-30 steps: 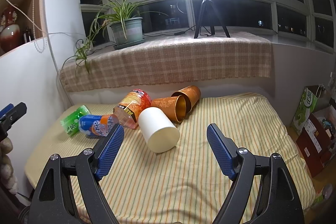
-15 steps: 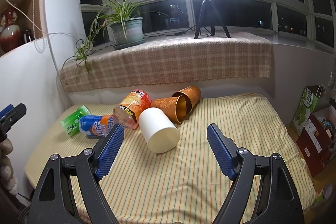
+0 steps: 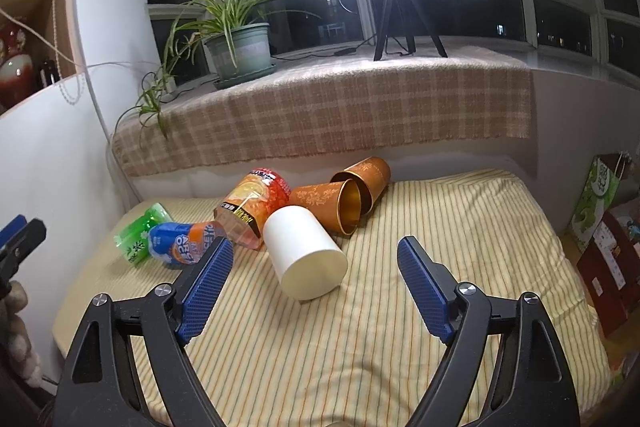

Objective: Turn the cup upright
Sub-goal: 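Move the right tool down to the lying copper cup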

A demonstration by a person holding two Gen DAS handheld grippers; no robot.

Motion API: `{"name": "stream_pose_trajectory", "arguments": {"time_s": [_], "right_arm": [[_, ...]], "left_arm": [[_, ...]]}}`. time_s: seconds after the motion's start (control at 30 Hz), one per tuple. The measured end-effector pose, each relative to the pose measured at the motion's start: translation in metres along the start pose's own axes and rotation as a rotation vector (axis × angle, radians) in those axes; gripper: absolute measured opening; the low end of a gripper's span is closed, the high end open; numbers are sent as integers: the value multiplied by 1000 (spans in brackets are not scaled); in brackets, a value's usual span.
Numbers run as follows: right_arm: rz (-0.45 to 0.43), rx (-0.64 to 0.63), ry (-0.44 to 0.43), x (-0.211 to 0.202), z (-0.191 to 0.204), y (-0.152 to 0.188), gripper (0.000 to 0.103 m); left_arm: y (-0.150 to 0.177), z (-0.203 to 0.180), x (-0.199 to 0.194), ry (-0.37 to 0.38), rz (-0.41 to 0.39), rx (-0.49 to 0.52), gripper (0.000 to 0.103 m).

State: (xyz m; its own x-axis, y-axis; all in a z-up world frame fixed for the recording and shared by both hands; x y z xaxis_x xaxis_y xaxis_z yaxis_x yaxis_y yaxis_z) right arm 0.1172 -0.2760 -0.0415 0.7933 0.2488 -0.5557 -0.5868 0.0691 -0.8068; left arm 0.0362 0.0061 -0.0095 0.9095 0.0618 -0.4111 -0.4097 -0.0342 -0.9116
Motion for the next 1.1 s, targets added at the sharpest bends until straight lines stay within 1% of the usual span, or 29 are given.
{"name": "stream_pose_trajectory", "arguments": {"time_s": [0.2,0.3,0.43,0.63,0.87,1.1], "right_arm": [[32,5,-15,20,-7,-8,84],[66,21,-27,37,-16,-16,84],[127,79,-45,69,-35,-30,84],[251,256,-92,127,-69,-47,84],[336,384,-96,183,-87,-59,84],[396,514,-90,223,-93,-64,84]], "left_arm": [[3,0,7,6,20,8,103],[5,2,12,1,34,7,103],[9,7,17,-13,51,-2,103],[14,21,23,-51,69,-12,103],[20,39,30,-86,88,-36,103],[25,49,38,-105,113,-35,103]]}}
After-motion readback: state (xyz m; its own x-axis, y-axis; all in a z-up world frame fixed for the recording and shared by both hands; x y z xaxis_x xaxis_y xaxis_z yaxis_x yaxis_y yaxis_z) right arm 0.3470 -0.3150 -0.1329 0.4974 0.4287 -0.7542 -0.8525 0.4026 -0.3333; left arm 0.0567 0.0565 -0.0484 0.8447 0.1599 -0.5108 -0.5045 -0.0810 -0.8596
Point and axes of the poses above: each gripper's, at about its wrist camera, not at the fingertips, and x roughly the way its jaws point, z to its left, y to its underside, the point moved 3 cm from there along x, roughly the way its jaws point, and after that the axes turned 1 degree about z, right-handed, at the moved point
